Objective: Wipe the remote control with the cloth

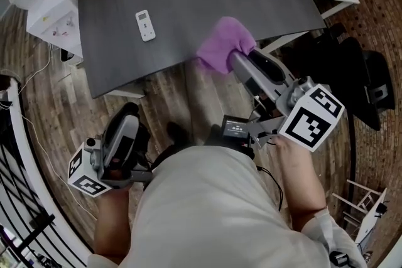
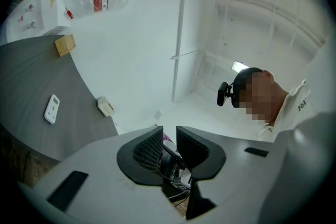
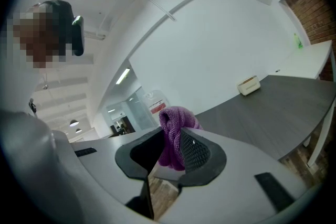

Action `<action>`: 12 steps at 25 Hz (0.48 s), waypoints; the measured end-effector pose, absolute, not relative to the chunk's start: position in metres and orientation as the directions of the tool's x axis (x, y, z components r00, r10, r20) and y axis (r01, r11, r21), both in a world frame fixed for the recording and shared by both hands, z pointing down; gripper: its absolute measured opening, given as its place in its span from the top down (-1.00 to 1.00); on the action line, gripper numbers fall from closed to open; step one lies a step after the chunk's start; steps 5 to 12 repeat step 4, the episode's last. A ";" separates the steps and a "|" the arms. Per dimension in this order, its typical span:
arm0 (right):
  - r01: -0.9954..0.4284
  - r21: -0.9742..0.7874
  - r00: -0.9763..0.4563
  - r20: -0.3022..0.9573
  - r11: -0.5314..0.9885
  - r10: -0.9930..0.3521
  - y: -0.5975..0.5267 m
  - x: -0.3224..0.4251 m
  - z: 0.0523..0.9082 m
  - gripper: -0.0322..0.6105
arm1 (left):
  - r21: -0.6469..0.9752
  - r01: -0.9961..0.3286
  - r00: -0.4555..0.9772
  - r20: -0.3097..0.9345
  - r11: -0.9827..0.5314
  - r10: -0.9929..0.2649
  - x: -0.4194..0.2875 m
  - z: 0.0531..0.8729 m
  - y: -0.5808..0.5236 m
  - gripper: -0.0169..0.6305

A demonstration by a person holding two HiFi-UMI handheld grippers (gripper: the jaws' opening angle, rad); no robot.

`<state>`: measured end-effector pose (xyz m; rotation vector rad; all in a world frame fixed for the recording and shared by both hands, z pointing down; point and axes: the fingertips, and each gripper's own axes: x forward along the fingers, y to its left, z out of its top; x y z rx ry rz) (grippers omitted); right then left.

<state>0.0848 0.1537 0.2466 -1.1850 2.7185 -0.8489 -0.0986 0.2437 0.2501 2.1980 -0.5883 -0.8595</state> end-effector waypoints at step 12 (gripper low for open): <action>-0.648 -0.508 -0.721 0.169 0.567 -0.672 0.162 0.105 0.245 0.58 | 0.689 -0.150 0.663 -0.462 -0.709 -0.589 -0.076 0.226 0.260 0.77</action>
